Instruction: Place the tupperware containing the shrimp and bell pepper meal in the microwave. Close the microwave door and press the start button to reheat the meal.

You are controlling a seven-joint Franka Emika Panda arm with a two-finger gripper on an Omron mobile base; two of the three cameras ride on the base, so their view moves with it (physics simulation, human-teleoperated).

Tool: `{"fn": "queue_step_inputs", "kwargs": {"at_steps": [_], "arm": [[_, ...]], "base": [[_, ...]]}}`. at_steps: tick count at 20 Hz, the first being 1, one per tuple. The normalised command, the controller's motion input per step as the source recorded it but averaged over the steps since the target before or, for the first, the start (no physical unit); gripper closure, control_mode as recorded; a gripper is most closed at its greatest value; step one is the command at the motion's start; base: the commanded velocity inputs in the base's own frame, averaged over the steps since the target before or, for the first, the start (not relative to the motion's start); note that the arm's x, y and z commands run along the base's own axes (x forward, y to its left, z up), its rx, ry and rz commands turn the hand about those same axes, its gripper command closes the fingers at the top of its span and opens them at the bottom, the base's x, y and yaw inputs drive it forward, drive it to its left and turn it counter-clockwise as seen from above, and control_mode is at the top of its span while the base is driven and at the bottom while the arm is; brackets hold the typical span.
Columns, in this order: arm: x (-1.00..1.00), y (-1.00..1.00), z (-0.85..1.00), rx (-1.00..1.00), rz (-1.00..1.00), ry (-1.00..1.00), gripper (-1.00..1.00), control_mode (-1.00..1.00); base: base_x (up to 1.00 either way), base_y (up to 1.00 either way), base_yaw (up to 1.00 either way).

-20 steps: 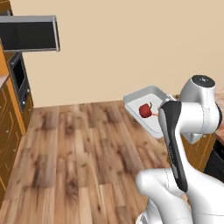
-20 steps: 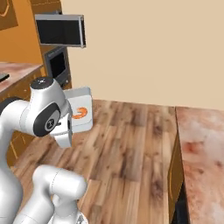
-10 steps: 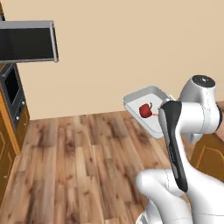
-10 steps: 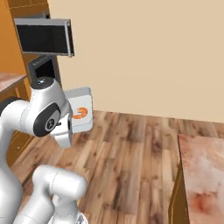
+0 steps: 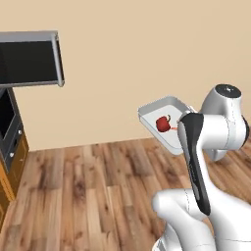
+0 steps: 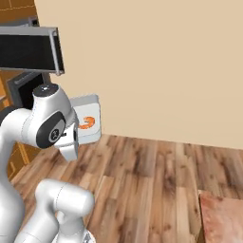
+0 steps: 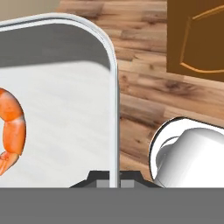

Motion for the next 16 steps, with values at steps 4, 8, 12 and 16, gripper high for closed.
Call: {"fn": "queue_step_inputs", "kwargs": {"at_steps": [4,8,12,16], "arm": [[0.00,0.00,0.00,0.00,0.00,0.00,1.00,1.00],[0.00,0.00,0.00,0.00,0.00,0.00,1.00,1.00],[0.00,0.00,0.00,0.00,0.00,0.00,1.00,1.00],[0.00,0.00,0.00,0.00,0.00,0.00,1.00,1.00]], "base": [[1.00,-0.06,0.06],[1.00,0.00,0.16],[1.00,0.00,0.24],[0.87,0.00,0.27]]}}
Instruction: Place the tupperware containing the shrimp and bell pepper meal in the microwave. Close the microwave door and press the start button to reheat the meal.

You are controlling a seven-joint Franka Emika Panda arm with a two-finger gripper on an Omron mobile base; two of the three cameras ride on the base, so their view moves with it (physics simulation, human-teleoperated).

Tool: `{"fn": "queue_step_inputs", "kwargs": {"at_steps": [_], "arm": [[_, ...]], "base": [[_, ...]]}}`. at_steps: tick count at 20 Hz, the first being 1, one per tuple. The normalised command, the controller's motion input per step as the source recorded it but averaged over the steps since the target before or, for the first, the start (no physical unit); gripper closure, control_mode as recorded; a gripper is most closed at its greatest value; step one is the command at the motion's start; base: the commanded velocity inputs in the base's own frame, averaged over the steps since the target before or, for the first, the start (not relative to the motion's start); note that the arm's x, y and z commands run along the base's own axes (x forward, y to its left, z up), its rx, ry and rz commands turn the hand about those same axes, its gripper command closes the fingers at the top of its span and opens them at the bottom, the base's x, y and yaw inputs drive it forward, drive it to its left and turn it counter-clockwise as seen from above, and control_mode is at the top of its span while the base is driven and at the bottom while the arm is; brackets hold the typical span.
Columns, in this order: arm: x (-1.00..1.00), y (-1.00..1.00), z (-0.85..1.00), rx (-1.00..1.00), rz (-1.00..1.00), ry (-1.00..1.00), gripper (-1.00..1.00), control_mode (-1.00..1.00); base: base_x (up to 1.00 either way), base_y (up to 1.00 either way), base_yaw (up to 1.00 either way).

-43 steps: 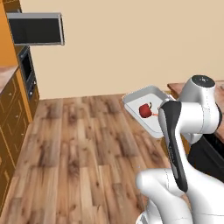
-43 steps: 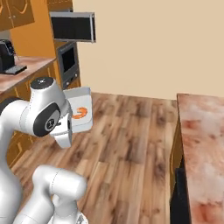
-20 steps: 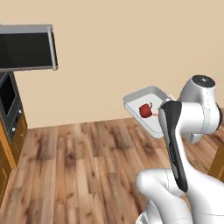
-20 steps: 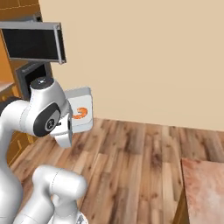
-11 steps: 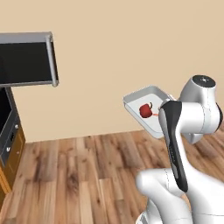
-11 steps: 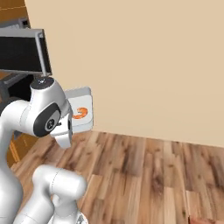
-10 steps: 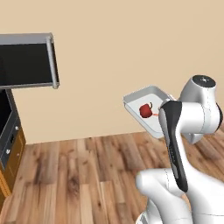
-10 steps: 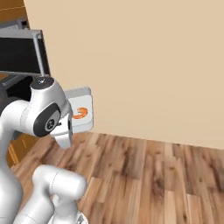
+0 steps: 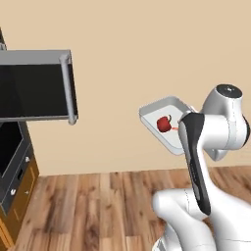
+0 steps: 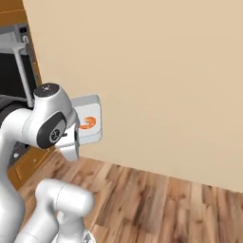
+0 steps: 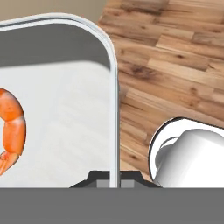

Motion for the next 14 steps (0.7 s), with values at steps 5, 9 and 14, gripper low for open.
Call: {"fn": "queue_step_inputs", "kwargs": {"at_steps": [5,9,14], "arm": [[0.00,0.00,0.00,0.00,0.00,0.00,1.00,1.00],[0.00,0.00,0.00,0.00,0.00,0.00,1.00,1.00],[0.00,0.00,0.00,0.00,0.00,0.00,1.00,1.00]], "base": [[0.44,-0.12,0.33],[0.24,-0.10,0.38],[0.15,-0.24,0.37]]}}
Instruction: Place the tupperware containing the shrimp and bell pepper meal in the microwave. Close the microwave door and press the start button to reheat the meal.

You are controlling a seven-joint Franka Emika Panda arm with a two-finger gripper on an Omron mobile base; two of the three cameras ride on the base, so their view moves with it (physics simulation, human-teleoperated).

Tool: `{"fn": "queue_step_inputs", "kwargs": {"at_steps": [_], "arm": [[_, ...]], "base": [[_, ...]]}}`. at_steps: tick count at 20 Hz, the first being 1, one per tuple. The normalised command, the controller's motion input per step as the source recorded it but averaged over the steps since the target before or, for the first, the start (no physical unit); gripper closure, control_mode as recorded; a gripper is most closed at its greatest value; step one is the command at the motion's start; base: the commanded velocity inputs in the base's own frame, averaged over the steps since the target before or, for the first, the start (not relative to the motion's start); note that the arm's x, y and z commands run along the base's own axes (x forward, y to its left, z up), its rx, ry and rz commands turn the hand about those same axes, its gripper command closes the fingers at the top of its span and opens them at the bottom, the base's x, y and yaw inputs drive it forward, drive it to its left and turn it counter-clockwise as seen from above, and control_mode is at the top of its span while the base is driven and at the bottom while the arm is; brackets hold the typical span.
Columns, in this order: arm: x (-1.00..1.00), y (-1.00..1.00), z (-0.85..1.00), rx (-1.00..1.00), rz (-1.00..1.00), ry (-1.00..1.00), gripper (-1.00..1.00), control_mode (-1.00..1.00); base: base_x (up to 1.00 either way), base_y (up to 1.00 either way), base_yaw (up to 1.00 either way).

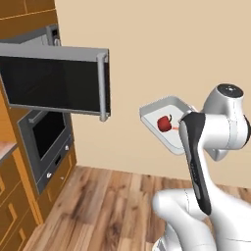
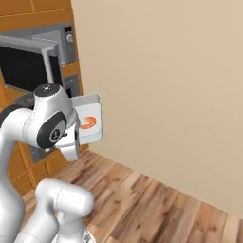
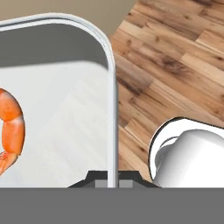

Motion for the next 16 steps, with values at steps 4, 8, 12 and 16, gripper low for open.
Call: {"fn": "queue_step_inputs", "kwargs": {"at_steps": [4,8,12,16], "arm": [[0.00,0.00,0.00,0.00,0.00,0.00,1.00,1.00],[0.00,0.00,0.00,0.00,0.00,0.00,1.00,1.00],[0.00,0.00,0.00,0.00,0.00,0.00,1.00,1.00],[0.00,0.00,0.00,0.00,0.00,0.00,1.00,1.00]], "base": [[0.24,-0.42,0.26],[0.30,-0.47,0.24],[0.24,-0.49,0.24],[0.26,-0.44,0.27]]}}
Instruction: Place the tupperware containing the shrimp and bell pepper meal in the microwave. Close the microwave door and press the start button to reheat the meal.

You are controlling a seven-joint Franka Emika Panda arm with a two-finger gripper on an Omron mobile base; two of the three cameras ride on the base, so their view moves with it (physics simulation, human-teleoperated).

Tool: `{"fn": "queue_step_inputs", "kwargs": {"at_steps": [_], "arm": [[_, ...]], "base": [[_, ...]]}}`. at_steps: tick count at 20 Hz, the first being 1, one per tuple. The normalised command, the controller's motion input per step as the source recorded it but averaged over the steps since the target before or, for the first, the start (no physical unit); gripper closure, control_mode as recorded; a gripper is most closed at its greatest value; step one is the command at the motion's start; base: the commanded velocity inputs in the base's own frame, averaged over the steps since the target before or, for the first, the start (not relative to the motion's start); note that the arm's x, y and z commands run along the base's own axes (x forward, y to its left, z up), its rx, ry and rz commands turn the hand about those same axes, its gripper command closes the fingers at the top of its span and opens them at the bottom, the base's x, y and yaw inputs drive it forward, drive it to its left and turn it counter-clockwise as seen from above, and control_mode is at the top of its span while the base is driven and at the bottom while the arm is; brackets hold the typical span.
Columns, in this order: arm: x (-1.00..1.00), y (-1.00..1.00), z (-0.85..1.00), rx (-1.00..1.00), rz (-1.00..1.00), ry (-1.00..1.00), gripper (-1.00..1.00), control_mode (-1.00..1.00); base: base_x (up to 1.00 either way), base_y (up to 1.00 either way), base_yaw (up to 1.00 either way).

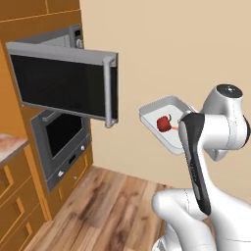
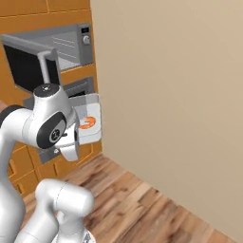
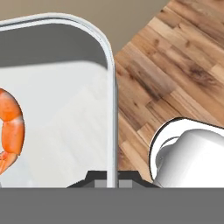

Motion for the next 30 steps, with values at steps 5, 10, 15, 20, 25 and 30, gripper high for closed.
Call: {"fn": "queue_step_inputs", "kwargs": {"at_steps": [5,10,15,20,25,30], "arm": [[0.00,0.00,0.00,0.00,0.00,0.00,1.00,1.00],[0.00,0.00,0.00,0.00,0.00,0.00,1.00,1.00],[0.00,0.00,0.00,0.00,0.00,0.00,1.00,1.00],[0.00,0.00,0.00,0.00,0.00,0.00,1.00,1.00],[0.00,0.00,0.00,0.00,0.00,0.00,1.00,1.00],[0.00,0.00,0.00,0.00,0.00,0.00,1.00,1.00]], "base": [[0.17,-0.48,0.31],[0.12,-0.58,0.36],[0.02,-0.71,0.32],[0.00,-0.76,0.26],[0.04,-0.55,0.21],[0.34,-0.19,0.23]]}}
